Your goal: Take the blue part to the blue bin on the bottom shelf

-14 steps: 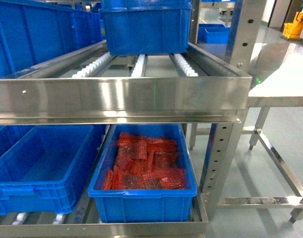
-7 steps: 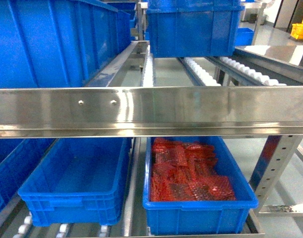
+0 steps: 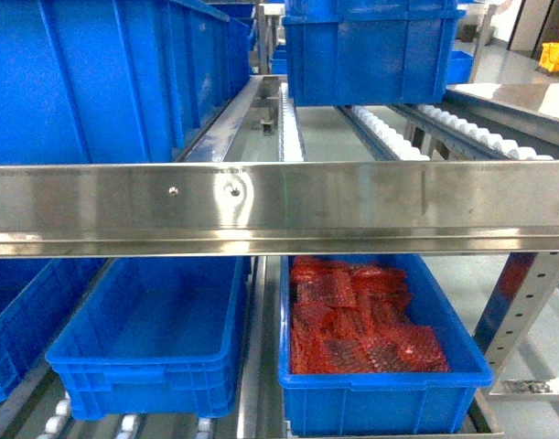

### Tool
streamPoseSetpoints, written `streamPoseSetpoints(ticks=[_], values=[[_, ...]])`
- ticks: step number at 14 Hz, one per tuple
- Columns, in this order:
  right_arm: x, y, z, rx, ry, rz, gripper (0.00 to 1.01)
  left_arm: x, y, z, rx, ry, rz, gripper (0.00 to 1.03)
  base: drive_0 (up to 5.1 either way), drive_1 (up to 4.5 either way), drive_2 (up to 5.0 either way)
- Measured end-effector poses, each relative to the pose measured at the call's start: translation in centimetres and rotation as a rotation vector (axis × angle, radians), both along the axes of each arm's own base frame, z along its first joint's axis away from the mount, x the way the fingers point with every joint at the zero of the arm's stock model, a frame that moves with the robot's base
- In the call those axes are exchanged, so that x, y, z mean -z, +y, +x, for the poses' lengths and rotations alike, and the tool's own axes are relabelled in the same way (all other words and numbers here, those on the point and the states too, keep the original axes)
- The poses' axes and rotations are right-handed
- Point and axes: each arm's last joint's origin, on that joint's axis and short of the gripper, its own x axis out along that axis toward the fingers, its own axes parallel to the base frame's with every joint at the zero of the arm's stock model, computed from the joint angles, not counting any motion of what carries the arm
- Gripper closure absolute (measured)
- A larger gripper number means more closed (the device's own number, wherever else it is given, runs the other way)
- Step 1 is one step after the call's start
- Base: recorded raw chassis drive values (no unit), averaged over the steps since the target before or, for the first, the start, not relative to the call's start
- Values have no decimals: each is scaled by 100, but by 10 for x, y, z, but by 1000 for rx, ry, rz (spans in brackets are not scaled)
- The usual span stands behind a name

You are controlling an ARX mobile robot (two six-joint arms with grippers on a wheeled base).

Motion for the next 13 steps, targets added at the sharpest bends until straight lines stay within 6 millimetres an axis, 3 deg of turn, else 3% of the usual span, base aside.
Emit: streamPoseSetpoints(ticks=[13], values=[[0, 0, 0, 1, -2, 0, 3, 0, 0, 0, 0, -1, 0, 59, 0, 0, 0]])
